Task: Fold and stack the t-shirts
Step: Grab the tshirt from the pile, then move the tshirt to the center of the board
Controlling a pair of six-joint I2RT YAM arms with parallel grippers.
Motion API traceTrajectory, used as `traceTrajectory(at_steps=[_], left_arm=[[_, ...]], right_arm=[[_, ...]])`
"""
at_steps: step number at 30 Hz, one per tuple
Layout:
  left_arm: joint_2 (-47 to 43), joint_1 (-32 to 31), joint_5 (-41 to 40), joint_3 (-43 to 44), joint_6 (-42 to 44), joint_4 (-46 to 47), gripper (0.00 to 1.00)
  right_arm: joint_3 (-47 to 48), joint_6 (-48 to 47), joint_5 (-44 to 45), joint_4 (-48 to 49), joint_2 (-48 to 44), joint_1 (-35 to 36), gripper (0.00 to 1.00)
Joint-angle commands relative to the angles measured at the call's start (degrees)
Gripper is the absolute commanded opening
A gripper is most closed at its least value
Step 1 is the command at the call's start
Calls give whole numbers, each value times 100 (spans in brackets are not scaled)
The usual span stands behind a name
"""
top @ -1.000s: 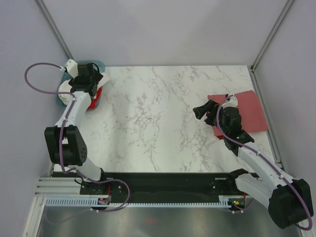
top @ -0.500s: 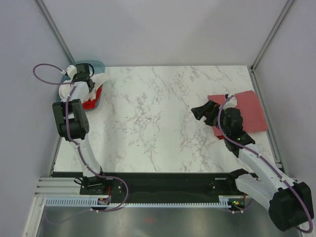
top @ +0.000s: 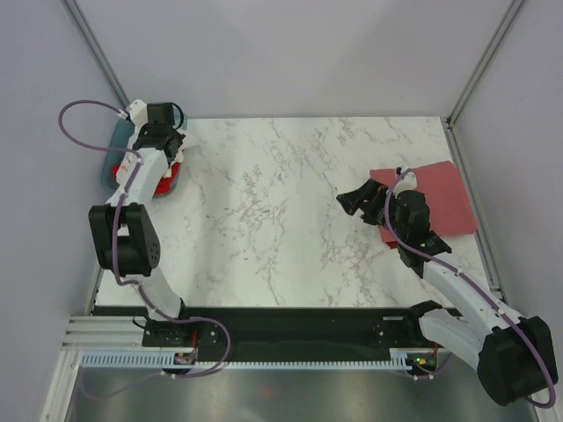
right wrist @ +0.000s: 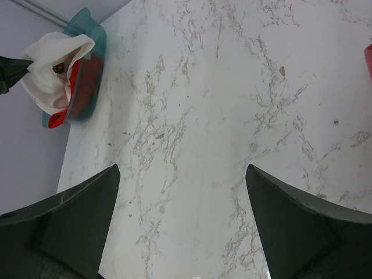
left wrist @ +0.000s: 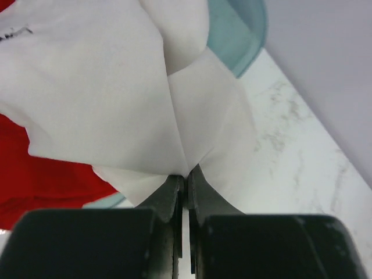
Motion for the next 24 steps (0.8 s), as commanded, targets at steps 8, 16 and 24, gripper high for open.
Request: traceTrajectory(at_steps=[8,16,24], left_arm=[[-2700,-517,1341,-326,-569,157,2],[-3793,-1967,1739,-457,-939,392,2],[-4293,-3050,2004,-2932,-1123,1508,7]], right_arm=[[140,-31,-80,210,167,-13,98],[220,-242,297,-97,-202,-5,98],[246,-348,729,-300,-273,-13,98]])
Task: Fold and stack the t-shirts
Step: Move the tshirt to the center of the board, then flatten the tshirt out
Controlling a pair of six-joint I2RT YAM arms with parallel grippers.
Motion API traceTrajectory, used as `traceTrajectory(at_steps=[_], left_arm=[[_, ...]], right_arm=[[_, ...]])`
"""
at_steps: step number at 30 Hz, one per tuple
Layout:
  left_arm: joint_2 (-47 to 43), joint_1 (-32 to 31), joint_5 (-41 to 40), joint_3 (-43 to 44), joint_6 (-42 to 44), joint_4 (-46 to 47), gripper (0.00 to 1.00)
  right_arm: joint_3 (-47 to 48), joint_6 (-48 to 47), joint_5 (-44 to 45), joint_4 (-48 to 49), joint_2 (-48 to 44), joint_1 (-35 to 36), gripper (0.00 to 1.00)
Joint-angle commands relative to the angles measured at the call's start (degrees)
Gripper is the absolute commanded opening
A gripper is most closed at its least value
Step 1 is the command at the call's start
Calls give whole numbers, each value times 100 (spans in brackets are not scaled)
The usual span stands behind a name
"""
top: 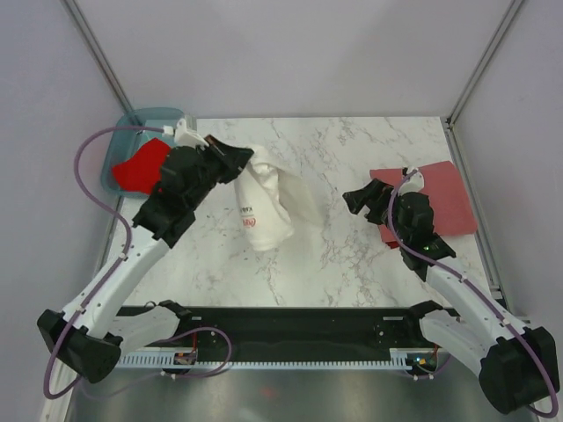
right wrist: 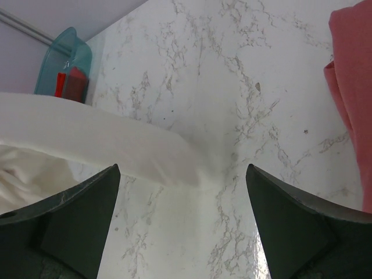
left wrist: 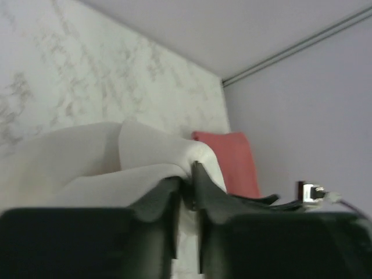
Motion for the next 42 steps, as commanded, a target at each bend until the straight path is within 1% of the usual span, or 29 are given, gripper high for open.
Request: traceTrajectory(at_steps=[1,2,3,4,6,8,10,11,13,15,16,17,18,19,20,22,24,27,29,30,32,35,36,37,38,39,41,42], left_arm=[[-274,-16,-125,-1424,-334,742,21],[-319,1,-571,-2054,-370,945,47],[-354,19,-775,-2287,-370,947,94],[-355,36,-908,-2446,-326,947,100],[-197,72,-1084,-2579,-2,833,100],[-13,63,-910,-2527,78,762,100],[102,54,-664,-2518,148,806,100],[224,63,-350,-2587,340,928,100],[400,54,142,-2719,796,1393,98],[724,54,460,-2843,1027,1579,97],[839,46,932,-2721,1184,1579,95],[945,54,1198,-2616,1264,1545,92],[1024,46,1453,-2510,1361,1501,79],[1077,28,1586,-2439,1414,1448,78],[1052,-33,1543,-2439,1423,1448,78],[903,-112,1412,-2491,1519,1439,80],[841,-130,1376,-2474,1590,1369,83],[858,-183,1192,-2378,1713,1167,90],[989,-218,1043,-2264,1801,1158,96],[1060,-227,990,-2211,1818,888,97],[1322,-227,884,-2009,1854,728,98],[1499,-227,788,-1885,1863,551,98],[1543,-227,778,-1876,1863,534,98],[1544,-227,796,-1876,1863,533,98],[1526,-236,822,-1876,1880,542,98],[1500,-253,848,-1885,1889,542,98],[1535,-384,918,-1807,1976,455,98],[1570,-455,945,-1745,1985,376,98]], right_arm=[[248,-131,265,-134,72,-13,98],[300,-140,396,-169,116,-5,98],[327,-149,423,-213,221,-5,98],[362,-158,441,-274,266,-5,98],[406,-210,424,-283,423,-5,98],[459,-246,319,-266,564,-5,98],[529,-421,-23,-205,880,4,98],[643,-482,-190,-213,1012,22,98],[801,-711,-236,-361,1451,162,97],[1091,-826,8,-546,1872,294,96],[1257,-878,106,-765,2014,407,94],[1337,-905,185,-845,2146,461,92],[1399,-914,447,-924,2382,505,89],[1452,-879,641,-1082,2497,549,86],[1548,-835,870,-1196,2586,567,85],[1584,-826,1230,-1329,2814,575,80],[1567,-738,1442,-1391,2929,575,80],[1558,-598,1811,-1461,3026,576,83],[1558,-562,1821,-1461,3087,567,84],[1558,-501,1795,-1435,3183,567,84],[1566,-492,1550,-1347,3315,575,79],[1602,-474,1233,-1207,3535,567,51],[1602,-483,1084,-1180,3544,567,39],[1593,-483,1031,-1110,3501,575,17],[1567,-501,1004,-1092,3440,567,7],[1558,-518,1091,-1101,3239,567,0],[1488,-562,1345,-1197,2922,628,0],[1461,-588,1442,-1232,2555,637,0]])
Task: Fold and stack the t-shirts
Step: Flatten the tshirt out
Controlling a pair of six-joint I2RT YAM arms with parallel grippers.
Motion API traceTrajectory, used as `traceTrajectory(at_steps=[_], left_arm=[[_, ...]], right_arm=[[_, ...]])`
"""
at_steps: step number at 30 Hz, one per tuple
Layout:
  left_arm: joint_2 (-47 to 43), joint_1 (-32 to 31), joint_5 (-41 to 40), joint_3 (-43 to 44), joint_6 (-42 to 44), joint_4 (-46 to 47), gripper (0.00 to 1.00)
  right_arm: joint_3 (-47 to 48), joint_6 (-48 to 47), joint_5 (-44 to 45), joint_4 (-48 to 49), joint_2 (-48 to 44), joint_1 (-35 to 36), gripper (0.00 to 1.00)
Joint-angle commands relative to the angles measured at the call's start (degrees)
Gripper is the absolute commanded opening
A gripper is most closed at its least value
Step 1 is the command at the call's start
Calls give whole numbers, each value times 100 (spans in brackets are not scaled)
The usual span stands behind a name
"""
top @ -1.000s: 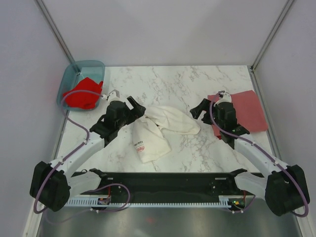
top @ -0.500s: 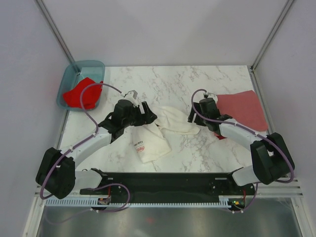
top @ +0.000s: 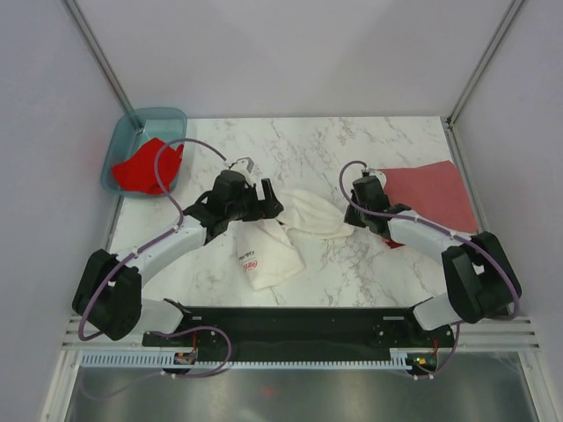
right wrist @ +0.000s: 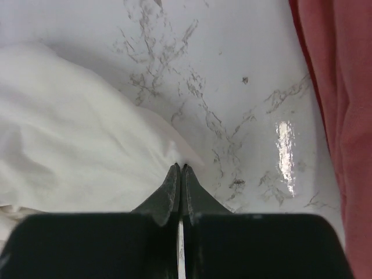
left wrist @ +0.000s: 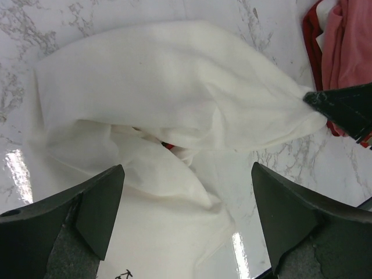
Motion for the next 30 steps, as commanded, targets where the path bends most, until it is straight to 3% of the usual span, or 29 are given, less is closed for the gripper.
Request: traceTrajectory(at_steps=[1,8,16,25,28,29,30], left_arm=[[127,-411,38,434,405,-247,98],[742,-1809,-770,1392,942,-1003,97],[2157,-2496,-1192,2966,1206,-2822,93],[2220,-2584,-1649,2212,1039,-3025,89],[2421,-2584,-1825,2044,1082,-3069,75],[2457,-2593,-1834,2035,1083,-3087,56],[2474,-2593,-1834,2018,1091,-3104,45]], right_arm=[[23,-90,361,68,-945,49,0],[-144,-231,774,-38,-2535,49,0],[-250,-55,1442,-135,-2792,40,0],[-259,103,1786,-284,-2810,49,0],[-259,103,1786,-302,-2836,49,0],[-259,103,1794,-310,-2836,49,0],[-276,103,1838,-302,-2845,49,0]])
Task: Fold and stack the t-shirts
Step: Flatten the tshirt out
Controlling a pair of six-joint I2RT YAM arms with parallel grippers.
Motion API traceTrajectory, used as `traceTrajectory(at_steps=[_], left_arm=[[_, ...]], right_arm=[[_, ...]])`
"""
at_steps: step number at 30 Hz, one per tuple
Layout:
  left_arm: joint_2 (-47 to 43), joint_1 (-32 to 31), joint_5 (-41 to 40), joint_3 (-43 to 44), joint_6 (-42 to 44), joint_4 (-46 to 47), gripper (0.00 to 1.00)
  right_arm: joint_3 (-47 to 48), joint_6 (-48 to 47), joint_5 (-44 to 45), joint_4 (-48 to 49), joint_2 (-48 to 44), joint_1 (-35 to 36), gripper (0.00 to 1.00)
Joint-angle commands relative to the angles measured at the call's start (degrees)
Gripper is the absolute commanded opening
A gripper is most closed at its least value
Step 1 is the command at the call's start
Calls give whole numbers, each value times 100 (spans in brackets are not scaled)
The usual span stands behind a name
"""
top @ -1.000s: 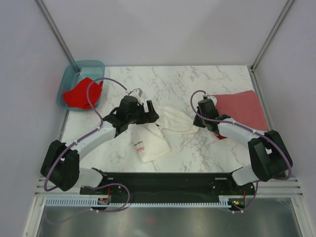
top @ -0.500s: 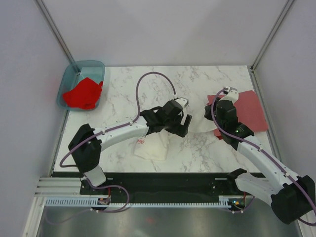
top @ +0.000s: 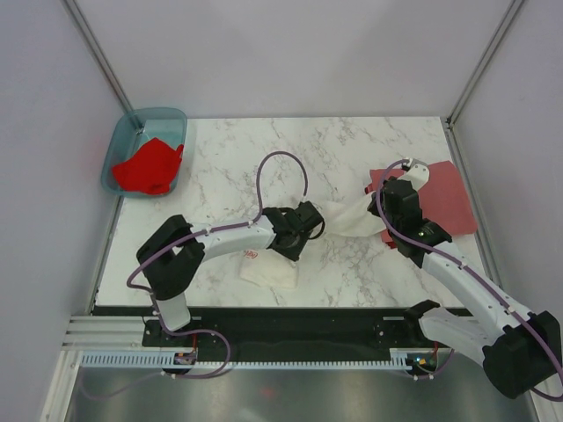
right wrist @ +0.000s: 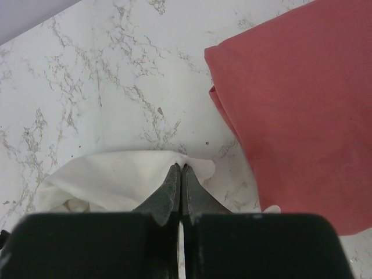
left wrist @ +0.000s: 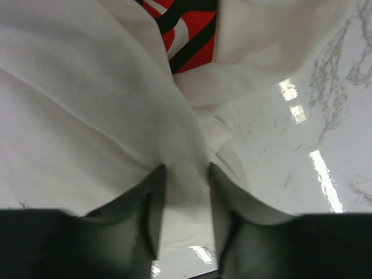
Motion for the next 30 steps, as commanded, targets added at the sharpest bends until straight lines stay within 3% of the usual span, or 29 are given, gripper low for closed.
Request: traceTrajectory(at_steps=[1,2,3,10,16,21,30], left_arm=[[40,-46,-251,-44,189,-152,34],[-4,-38,-295,-61,154,-169,5],[-74,-29,-565,-70,93,-204,2],[-1637,-20,-1358,-535,-66,-134,2],[-3869,-2,-1570,-1177,-215,392,2],[-5467,6,-2386,-1222,-593,122,2],[-6666,6,-2994,-555,-787,-90,2]], right_arm=[[-1,81,236,61,-67,-1,0],[-10,99,254,70,-58,-1,0],[-10,107,263,70,-41,8,0],[17,160,289,35,100,-1,0],[-45,248,491,-53,-198,-98,0],[-115,239,737,-115,-830,-107,0],[-168,20,878,-141,-2358,-107,0]])
